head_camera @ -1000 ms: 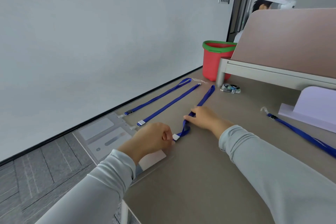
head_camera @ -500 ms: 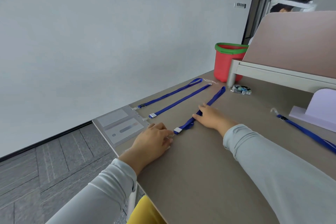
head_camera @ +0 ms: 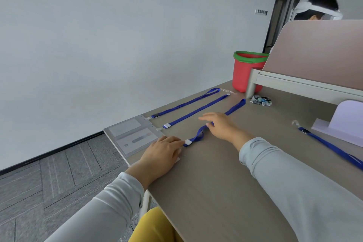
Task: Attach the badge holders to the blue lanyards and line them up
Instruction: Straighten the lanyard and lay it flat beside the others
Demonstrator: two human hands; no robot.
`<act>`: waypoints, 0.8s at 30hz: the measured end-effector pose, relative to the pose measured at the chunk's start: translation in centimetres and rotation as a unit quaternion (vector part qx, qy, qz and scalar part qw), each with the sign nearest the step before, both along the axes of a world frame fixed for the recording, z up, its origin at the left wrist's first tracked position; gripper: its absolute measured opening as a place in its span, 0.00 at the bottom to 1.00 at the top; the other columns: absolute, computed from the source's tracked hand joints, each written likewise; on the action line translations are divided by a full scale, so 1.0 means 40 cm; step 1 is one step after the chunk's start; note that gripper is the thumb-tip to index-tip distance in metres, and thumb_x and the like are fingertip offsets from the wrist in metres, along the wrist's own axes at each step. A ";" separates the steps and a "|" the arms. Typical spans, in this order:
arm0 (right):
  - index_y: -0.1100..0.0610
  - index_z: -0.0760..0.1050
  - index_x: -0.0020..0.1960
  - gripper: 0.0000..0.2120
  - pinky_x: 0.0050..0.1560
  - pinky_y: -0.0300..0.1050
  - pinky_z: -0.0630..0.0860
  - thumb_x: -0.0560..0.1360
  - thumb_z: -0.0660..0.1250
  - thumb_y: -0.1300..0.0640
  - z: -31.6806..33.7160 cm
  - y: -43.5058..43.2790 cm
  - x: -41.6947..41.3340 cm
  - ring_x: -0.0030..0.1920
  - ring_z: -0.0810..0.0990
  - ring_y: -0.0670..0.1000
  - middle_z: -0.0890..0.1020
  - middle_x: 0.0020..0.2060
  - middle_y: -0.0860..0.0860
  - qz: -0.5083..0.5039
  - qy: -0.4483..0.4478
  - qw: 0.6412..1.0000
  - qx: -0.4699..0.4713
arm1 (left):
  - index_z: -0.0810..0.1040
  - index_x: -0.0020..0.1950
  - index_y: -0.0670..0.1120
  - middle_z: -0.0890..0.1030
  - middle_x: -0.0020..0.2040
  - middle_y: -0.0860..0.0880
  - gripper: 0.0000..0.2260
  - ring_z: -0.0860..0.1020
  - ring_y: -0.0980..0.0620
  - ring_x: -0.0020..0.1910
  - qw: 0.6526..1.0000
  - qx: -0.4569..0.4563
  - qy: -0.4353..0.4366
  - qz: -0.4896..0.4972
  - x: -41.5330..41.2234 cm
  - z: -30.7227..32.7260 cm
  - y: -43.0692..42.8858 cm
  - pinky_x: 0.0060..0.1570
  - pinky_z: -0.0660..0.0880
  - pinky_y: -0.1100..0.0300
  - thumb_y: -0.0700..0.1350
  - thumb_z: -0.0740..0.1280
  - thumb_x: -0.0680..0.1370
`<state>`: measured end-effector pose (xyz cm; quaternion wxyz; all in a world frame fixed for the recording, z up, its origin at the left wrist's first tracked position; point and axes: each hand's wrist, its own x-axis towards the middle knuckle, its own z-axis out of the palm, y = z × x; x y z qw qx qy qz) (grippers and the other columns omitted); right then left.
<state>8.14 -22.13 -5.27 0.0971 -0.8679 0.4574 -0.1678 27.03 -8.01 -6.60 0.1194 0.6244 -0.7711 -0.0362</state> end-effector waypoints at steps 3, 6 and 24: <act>0.50 0.75 0.64 0.20 0.66 0.48 0.69 0.76 0.61 0.65 0.010 0.005 -0.009 0.66 0.71 0.50 0.75 0.65 0.49 0.047 0.064 0.997 -0.015 | 0.65 0.71 0.54 0.67 0.71 0.56 0.18 0.64 0.53 0.68 1.000 0.013 -0.010 -0.011 -0.005 0.002 -0.008 0.67 0.62 0.57 0.45 0.52 0.82; 0.51 0.77 0.61 0.17 0.61 0.50 0.73 0.76 0.60 0.63 0.012 0.005 -0.008 0.61 0.76 0.53 0.79 0.60 0.49 0.045 0.130 0.990 -0.030 | 0.65 0.71 0.54 0.66 0.71 0.57 0.18 0.63 0.54 0.69 0.999 0.017 -0.020 -0.021 -0.004 0.006 -0.010 0.68 0.61 0.57 0.43 0.52 0.82; 0.54 0.76 0.60 0.17 0.50 0.50 0.74 0.76 0.58 0.65 -0.019 0.028 -0.029 0.58 0.70 0.54 0.75 0.54 0.51 -0.012 0.144 0.979 -0.144 | 0.64 0.72 0.55 0.66 0.71 0.56 0.18 0.62 0.52 0.68 1.000 0.016 -0.016 -0.015 0.008 0.004 0.006 0.67 0.60 0.55 0.44 0.52 0.82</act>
